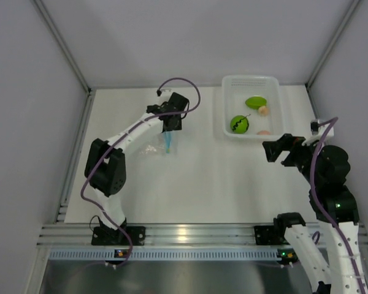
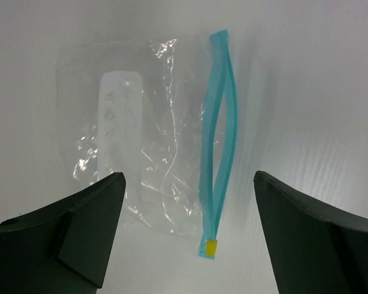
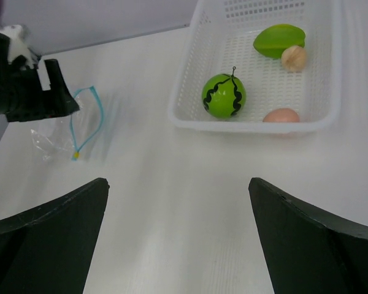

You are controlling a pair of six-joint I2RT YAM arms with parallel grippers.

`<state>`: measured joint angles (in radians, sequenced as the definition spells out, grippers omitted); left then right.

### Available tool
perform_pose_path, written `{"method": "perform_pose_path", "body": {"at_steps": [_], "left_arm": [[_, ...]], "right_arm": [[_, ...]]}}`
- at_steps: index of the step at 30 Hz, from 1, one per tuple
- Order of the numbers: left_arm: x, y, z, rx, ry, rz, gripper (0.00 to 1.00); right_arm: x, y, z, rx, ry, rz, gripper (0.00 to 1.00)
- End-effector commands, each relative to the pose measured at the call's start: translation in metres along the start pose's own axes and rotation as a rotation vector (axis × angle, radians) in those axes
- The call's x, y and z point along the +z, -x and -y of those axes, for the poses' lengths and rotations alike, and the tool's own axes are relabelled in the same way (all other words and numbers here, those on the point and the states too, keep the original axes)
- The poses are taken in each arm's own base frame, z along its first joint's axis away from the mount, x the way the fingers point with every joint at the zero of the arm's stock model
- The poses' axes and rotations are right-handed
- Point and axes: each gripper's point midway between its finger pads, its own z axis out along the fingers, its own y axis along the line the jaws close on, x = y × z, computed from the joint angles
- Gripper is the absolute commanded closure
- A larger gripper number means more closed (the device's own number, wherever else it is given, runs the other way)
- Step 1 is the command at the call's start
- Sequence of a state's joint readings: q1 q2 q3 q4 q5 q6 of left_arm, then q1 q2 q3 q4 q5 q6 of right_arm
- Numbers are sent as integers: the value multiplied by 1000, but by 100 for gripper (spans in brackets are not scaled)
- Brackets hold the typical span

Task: Open the zip-top bag and remove the fake food

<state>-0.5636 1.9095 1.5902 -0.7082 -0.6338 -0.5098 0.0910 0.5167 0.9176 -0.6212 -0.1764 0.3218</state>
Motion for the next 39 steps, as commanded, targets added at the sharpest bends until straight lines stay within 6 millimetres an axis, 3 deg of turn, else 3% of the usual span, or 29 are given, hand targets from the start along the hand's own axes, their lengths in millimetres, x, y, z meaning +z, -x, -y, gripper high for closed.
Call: {"method": "perform_pose_path", "body": {"at_steps": [1,3,5,8,12,14,18,19,24,27,29,32,39], "left_arm": [[-69,46,-22,-156,-123,125,6],[-85,49,-34,-184,-143,149,2],[-111,52,-59,-217,-146,202,2],[-143,50,-94,-266,-154,272,2],[-185,40,-134,-285,-204,360,2],[-190,25,-148,-258,-196,357,2],[-223,10,-184,-270,-229,434,2],[-228,5,-184,-258,-265,442,2],[-231,-26,-208,-229,-263,487,2],[-227,-33,-221,-207,-210,507,2],[-226,-35,-231,-209,-163,521,2],[-221,-33,-241,-253,-99,548,2],[-214,-35,-230,-282,-140,544,2]], "right_arm": [[-4,3,3,-63,-28,8,1],[-5,-1,8,-99,-63,-1,1],[-5,-3,18,-116,-130,-2,1],[-11,0,18,-140,-144,8,1],[-27,2,27,-157,-192,15,1],[-33,4,29,-160,-204,25,1],[-52,11,32,-154,-218,69,0],[-55,14,29,-150,-204,90,1],[-79,27,11,-187,-81,194,1],[-91,30,17,-303,-99,180,0],[-96,34,31,-286,-187,186,0],[-92,27,33,-288,-185,167,1],[-77,11,39,-256,-203,155,1]]}}
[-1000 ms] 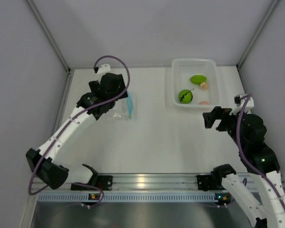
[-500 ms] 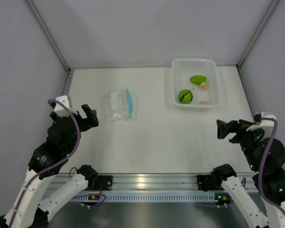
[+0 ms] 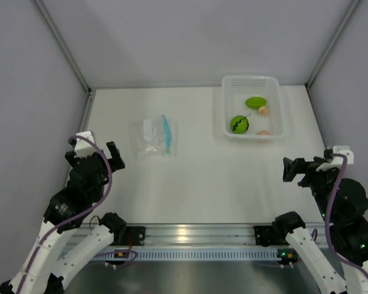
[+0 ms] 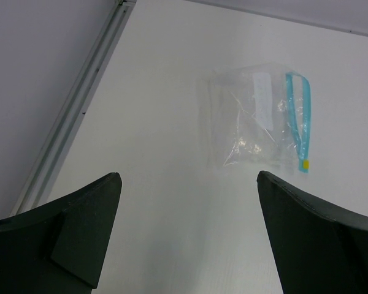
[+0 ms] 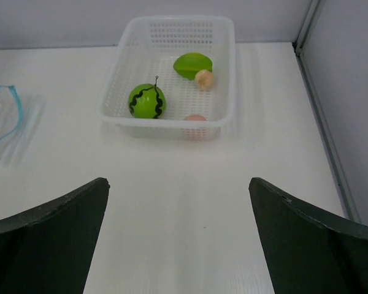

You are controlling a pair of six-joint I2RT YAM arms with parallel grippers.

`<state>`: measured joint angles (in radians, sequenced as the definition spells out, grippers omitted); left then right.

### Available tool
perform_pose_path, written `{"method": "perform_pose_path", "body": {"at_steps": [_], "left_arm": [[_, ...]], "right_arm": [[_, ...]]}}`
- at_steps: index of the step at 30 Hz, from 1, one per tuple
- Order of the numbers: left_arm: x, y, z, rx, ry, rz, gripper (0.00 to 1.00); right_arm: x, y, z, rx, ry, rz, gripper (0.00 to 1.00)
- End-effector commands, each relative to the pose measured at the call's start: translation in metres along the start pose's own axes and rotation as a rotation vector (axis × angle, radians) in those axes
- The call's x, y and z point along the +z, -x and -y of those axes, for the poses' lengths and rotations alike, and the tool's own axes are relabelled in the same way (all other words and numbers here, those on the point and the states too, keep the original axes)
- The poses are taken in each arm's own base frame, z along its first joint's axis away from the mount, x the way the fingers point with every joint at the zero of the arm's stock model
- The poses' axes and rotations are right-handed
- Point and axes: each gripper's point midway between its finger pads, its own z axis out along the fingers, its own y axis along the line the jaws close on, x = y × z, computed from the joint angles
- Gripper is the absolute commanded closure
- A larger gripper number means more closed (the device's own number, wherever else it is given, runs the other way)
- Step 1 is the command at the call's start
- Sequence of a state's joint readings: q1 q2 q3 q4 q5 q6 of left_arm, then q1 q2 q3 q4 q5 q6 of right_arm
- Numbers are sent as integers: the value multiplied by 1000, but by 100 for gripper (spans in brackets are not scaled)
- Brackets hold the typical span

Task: Open the zip-top bag and remove the fake food

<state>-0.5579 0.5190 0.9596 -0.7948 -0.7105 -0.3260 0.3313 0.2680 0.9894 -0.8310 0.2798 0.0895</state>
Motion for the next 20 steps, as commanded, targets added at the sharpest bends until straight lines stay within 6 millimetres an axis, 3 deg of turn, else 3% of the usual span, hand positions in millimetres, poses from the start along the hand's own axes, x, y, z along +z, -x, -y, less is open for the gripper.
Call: {"method": "perform_pose_path", "body": {"at_steps": [1,7,20], "left_arm": [[5,3,0,-37,0,35,2],[11,-1,-1,-88,-37,49,2],[13,-3,-7,-101,-13,48,2]], "right_arm": [[5,-8,-2,6,8,0,1],[18,-14,-6,11,0,-39,1],[21,-16,-7,15,2,-46,1]]}}
